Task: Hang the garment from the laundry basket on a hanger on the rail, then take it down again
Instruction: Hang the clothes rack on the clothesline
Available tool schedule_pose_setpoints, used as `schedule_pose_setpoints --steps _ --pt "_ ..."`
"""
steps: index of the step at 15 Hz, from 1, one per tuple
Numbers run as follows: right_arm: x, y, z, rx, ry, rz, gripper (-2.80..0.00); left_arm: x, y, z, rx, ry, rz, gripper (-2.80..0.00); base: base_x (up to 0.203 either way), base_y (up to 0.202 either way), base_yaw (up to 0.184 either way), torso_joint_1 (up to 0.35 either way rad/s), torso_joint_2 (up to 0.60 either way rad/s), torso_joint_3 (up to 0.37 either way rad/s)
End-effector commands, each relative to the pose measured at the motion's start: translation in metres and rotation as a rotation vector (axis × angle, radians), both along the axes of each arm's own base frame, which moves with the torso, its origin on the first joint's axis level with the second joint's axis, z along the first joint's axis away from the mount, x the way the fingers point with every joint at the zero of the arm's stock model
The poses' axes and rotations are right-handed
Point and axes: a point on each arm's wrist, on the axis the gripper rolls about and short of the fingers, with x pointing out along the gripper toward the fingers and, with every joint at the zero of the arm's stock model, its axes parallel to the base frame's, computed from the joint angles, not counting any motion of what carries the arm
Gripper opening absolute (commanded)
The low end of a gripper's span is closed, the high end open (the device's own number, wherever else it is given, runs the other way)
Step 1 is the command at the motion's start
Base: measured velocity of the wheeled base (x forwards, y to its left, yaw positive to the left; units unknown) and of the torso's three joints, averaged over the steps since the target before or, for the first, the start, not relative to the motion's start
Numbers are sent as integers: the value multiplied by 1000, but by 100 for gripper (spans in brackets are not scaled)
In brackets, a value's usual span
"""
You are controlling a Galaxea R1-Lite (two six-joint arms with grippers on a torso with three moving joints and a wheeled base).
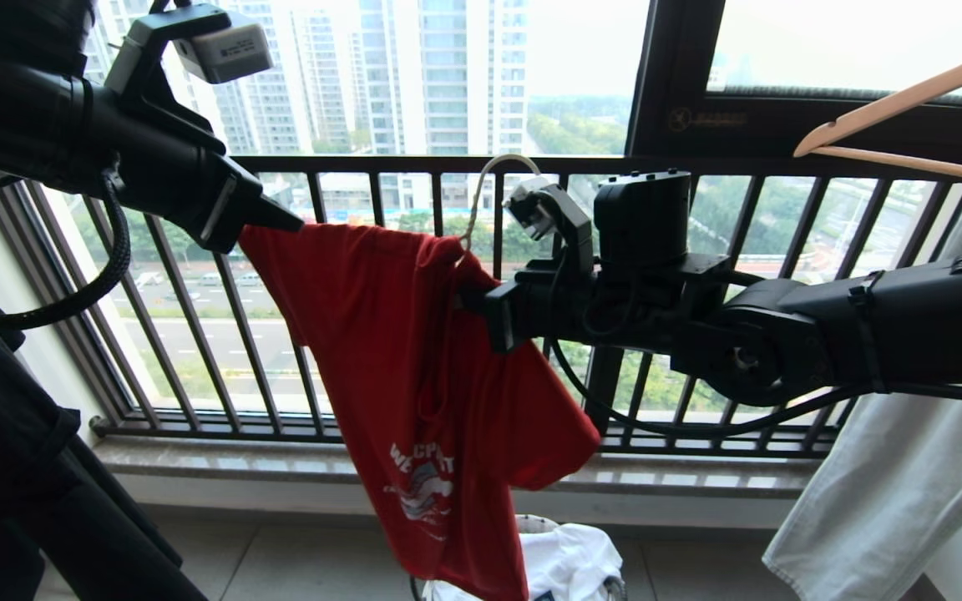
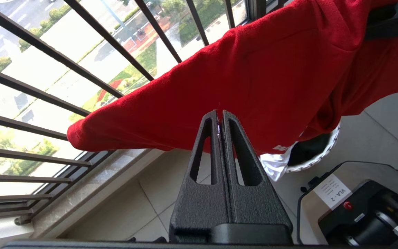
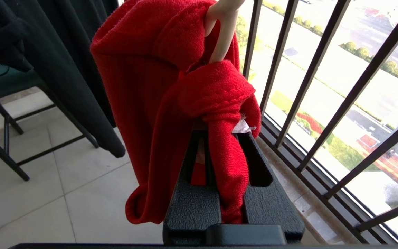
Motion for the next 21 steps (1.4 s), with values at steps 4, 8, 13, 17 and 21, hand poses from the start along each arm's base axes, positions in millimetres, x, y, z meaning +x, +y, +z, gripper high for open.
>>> schedule_pose_setpoints --steps 4,8,13,17,21 --pt "-6 -3 -13 -47 5 72 -280 9 -18 -11 67 3 -159 -280 0 0 0 0 0 0" --pt "-7 -3 -19 -71 -2 100 -280 -3 -16 -13 97 33 -263 0 0 0 0 0 0 0" --pt "-12 -5 -16 -64 -2 137 -280 2 -19 -19 99 62 -294 0 0 0 0 0 0 0" --pt "-13 -6 -14 -57 -3 141 -280 6 -26 -24 92 83 -312 0 0 0 0 0 0 0" --pt "-20 -11 -8 -49 -13 152 -280 12 -29 -30 67 110 -340 0 0 0 0 0 0 0"
